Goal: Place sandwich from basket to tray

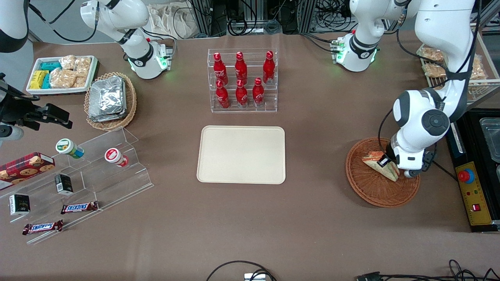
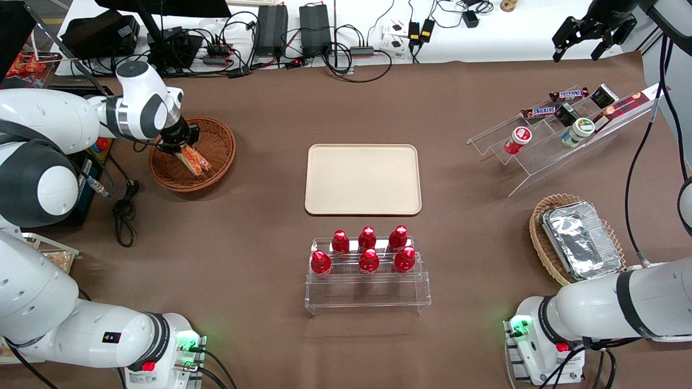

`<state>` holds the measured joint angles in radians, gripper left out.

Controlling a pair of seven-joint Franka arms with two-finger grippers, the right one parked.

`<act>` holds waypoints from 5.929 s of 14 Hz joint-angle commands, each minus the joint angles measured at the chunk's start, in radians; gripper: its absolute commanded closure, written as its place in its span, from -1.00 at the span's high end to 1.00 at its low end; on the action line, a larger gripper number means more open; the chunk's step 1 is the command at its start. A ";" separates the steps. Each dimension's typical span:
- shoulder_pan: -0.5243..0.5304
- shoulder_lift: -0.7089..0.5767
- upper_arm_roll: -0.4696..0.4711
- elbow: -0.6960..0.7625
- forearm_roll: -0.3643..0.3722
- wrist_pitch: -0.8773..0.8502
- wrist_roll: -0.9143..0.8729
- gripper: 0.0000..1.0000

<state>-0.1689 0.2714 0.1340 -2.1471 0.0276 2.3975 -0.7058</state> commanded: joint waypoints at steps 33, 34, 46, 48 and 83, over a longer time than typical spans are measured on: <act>-0.337 0.249 -0.333 0.710 0.073 -0.482 0.121 -1.00; -0.349 0.258 -0.333 0.690 0.107 -0.463 0.121 -1.00; -0.425 0.324 -0.332 0.489 0.221 -0.229 0.091 -1.00; -0.428 0.330 -0.332 0.475 0.221 -0.206 0.089 -1.00; -0.200 -0.110 0.018 0.500 -0.089 -0.514 0.410 1.00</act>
<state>-0.4046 0.2154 0.1570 -1.6315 -0.0519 1.9255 -0.3239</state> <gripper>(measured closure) 0.000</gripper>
